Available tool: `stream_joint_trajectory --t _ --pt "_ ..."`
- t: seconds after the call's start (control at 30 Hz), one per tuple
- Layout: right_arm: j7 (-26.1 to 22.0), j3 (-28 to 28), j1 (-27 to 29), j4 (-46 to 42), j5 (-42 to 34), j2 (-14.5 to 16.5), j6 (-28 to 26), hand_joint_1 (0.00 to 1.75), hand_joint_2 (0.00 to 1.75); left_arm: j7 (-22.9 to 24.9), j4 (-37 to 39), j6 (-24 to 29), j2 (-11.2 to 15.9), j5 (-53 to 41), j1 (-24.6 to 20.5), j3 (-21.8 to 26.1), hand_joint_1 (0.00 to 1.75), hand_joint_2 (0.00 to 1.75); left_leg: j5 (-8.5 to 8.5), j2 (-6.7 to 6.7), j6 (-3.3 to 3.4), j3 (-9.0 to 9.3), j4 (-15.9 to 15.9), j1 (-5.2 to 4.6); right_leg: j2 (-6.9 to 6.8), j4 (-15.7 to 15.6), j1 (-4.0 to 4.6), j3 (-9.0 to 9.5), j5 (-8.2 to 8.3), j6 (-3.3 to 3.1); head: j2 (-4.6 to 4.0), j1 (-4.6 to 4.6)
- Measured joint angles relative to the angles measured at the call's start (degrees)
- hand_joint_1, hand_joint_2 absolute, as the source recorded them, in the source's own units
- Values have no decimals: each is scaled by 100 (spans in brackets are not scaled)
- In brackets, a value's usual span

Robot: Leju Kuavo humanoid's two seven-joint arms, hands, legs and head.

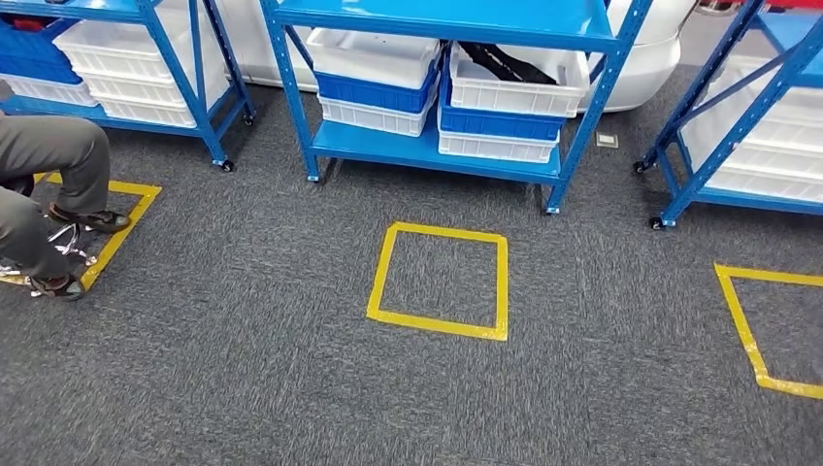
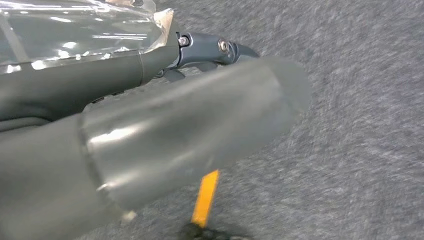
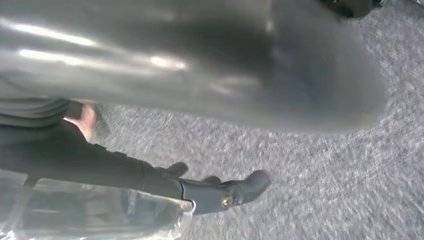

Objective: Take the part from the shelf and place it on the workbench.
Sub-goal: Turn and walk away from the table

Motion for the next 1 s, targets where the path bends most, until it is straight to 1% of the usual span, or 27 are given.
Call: stream_joint_trajectory --t 0.03,0.07,0.1,0.13,0.17,0.2,0.23,0.27,0.3,0.33,0.4,0.43,0.5,0.53,0.57,0.63,0.67,0.7,0.73,0.77,0.8,0.83,0.87,0.9,0.93,0.97,1.0 --pt "2 -1 -5 0 2 -5 0 0 0 1 1 5 -3 -1 -4 1 0 0 19 -5 40 94 -1 -18 -8 129 4 -28 -55 10 -1 14" --pt "3 -1 -13 1 3 -9 0 0 0 3 1 9 -5 1 -5 1 0 0 39 -5 87 169 8 -32 -13 357 2 -130 -179 -10 -3 33" --pt "3 -1 -21 1 3 -8 0 0 0 4 1 11 -5 1 -2 1 0 0 41 4 124 206 21 -57 -17 659 -5 -286 -339 -46 -4 48" --pt "4 -1 -25 1 3 -8 0 0 0 7 2 11 -5 1 -2 1 0 0 10 6 156 238 35 -80 -18 968 -3 -510 -528 -89 -2 54" --pt "4 -1 -18 2 4 -7 2 0 0 9 2 11 -5 0 -2 1 0 0 -26 1 179 266 38 -105 -17 1185 4 -716 -684 -110 -2 59" --pt "5 -1 -4 2 6 -11 7 0 0 12 2 10 -8 0 0 1 0 0 -59 -13 191 298 39 -132 -17 1242 18 -856 -758 -114 -2 57" --pt "5 -1 12 3 12 -18 14 0 0 19 2 10 -13 2 4 1 0 0 -93 -29 200 338 40 -161 -17 1109 41 -920 -703 -95 -2 61" --pt "6 -1 27 3 22 -26 21 0 0 25 2 10 -20 5 7 2 0 0 -123 -42 205 375 40 -188 -16 851 68 -917 -545 -68 -2 61" --pt "6 -1 37 4 36 -40 27 0 0 31 3 13 -33 12 12 2 0 0 -151 -52 209 411 37 -209 -10 553 110 -877 -253 -69 -2 53" --pt "7 -1 39 5 49 -50 31 0 0 34 3 17 -47 21 14 2 0 0 -175 -58 205 447 45 -227 -5 302 147 -846 -31 -103 -2 41" --pt "11 -1 26 7 75 -70 37 0 0 36 5 26 -67 37 14 3 0 0 -200 -72 179 475 73 -235 6 82 205 -826 250 -228 -1 21" --pt "14 -1 17 7 81 -77 38 0 0 36 6 29 -70 42 16 4 0 0 -194 -78 158 477 107 -237 5 49 209 -832 248 -274 0 23" --pt "19 -1 0 7 89 -80 40 0 0 36 5 30 -71 45 22 8 0 0 -216 -71 110 423 203 -235 3 -27 119 -739 324 -331 1 31" --pt "17 -1 -8 7 91 -80 42 0 0 34 5 30 -73 45 21 10 0 0 -285 -63 72 351 335 -222 -4 -60 72 -679 333 -350 1 32" --pt "16 -2 -17 7 94 -78 45 0 0 33 4 30 -71 45 17 11 0 0 -397 -53 27 233 548 -197 -12 -87 25 -620 336 -366 1 32" --pt "13 -3 -25 7 99 -78 51 0 0 30 4 29 -67 45 14 12 0 0 -662 -42 -85 -144 1211 -101 -25 -99 14 -575 312 -385 1 31" --pt "13 -3 -23 8 102 -75 54 0 0 30 4 29 -63 45 17 14 0 0 -731 -38 -143 -337 1493 -44 -23 -98 -1 -559 291 -383 1 32" --pt "13 -3 -18 8 104 -73 54 0 0 30 4 29 -61 45 20 16 0 0 -719 -30 -202 -475 1637 15 -20 -98 -24 -535 264 -368 1 31" --pt "13 -3 -11 8 106 -73 55 0 0 30 4 29 -60 45 22 17 0 0 -600 -15 -262 -512 1578 72 -13 -97 -56 -498 228 -337 1 30" --pt "12 -3 -4 8 106 -72 55 0 0 30 4 29 -58 44 23 19 0 0 -383 7 -320 -442 1316 125 -6 -95 -93 -445 183 -292 1 29" --pt "11 -3 2 8 107 -73 54 0 0 30 4 30 -57 44 24 20 0 0 -133 33 -381 -309 947 176 -1 -94 -122 -400 129 -239 1 24" --pt "11 -3 0 8 109 -77 51 0 0 31 7 30 -58 43 24 20 0 0 -17 52 -432 -195 627 193 2 -86 -141 -348 76 -180 1 12" --pt "11 -3 -7 7 113 -80 46 0 0 32 9 31 -60 40 20 19 0 0 30 67 -433 -99 397 194 1 -77 -134 -341 25 -118 1 -10" --pt "11 -3 -14 7 119 -83 40 0 0 33 11 32 -62 35 19 19 0 0 16 72 -399 -55 293 181 -5 -75 -111 -342 -23 -65 2 -12" --pt "11 -3 -24 7 126 -84 34 0 0 36 13 33 -62 31 21 20 0 0 -61 73 -336 -52 294 150 -11 -86 -91 -330 -54 -24 2 -2" --pt "11 -3 -33 5 134 -83 29 0 0 36 13 34 -61 26 22 21 0 0 -48 73 -257 -30 286 139 -17 -109 -62 -328 -84 14 3 12" --pt "10 -3 -38 4 142 -84 24 0 0 36 13 35 -64 22 26 22 0 0 -38 72 -203 -16 277 132 -20 -104 -59 -296 -119 37 3 41"
